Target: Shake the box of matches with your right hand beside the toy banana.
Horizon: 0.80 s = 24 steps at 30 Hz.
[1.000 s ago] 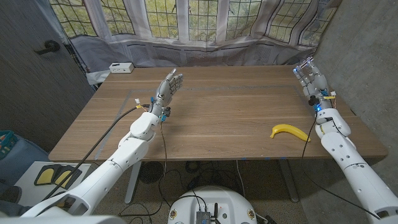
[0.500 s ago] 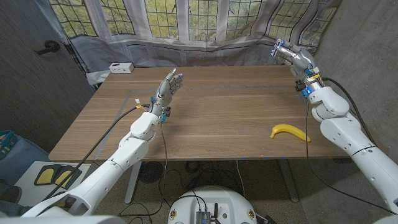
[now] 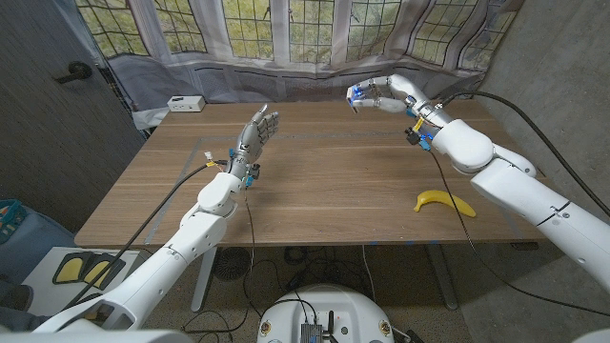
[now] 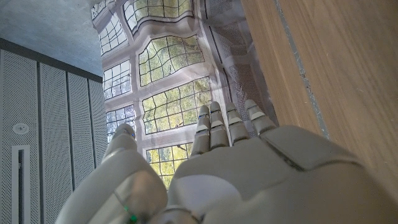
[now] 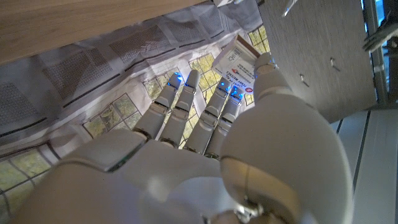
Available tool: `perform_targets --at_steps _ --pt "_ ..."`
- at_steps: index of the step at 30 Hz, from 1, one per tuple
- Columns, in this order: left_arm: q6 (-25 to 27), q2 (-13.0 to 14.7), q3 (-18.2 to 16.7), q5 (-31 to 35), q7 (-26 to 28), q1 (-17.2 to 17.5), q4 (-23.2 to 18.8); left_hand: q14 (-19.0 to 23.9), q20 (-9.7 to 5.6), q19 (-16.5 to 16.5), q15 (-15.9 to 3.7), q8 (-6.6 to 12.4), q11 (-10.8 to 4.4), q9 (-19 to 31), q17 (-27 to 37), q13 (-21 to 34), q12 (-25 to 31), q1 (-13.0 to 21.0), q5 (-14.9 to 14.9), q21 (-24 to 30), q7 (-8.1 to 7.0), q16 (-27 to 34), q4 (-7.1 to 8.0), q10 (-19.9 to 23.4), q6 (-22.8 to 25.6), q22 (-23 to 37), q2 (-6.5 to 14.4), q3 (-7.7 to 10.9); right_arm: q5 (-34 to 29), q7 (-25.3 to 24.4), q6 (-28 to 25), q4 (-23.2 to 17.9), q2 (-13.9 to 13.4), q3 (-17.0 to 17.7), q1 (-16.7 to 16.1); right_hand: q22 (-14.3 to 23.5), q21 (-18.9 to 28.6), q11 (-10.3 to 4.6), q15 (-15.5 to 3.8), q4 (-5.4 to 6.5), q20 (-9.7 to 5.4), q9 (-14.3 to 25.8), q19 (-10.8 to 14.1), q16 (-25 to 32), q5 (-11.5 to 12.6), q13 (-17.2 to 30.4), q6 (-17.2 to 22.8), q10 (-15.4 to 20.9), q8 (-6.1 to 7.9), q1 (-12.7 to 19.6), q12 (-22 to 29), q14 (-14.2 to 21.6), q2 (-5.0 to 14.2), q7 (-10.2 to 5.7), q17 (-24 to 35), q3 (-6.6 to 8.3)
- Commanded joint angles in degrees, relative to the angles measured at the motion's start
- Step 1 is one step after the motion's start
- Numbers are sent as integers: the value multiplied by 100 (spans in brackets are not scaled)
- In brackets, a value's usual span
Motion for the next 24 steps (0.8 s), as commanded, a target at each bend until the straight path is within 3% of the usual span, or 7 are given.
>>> perform_targets --at_steps 1,24 --pt "-12 57 -51 -33 -2 75 -73 4 28 -15 16 -3 -9 22 18 15 -17 25 -10 22 -7 10 -4 33 35 20 12 35 -4330 -19 -589 -371 -36 -497 122 12 7 -7 -472 33 -42 9 8 -25 58 17 281 68 15 140 14 51 195 -230 -12 24" --pt "-74 69 -79 -92 -82 105 -25 7 34 -14 14 2 -5 22 18 15 -17 23 -9 25 5 11 -3 37 51 20 15 39 -4225 252 -1083 -646 -134 -295 -117 8 9 -7 -451 46 -25 4 9 -45 78 15 308 87 11 109 10 60 229 -230 -12 12"
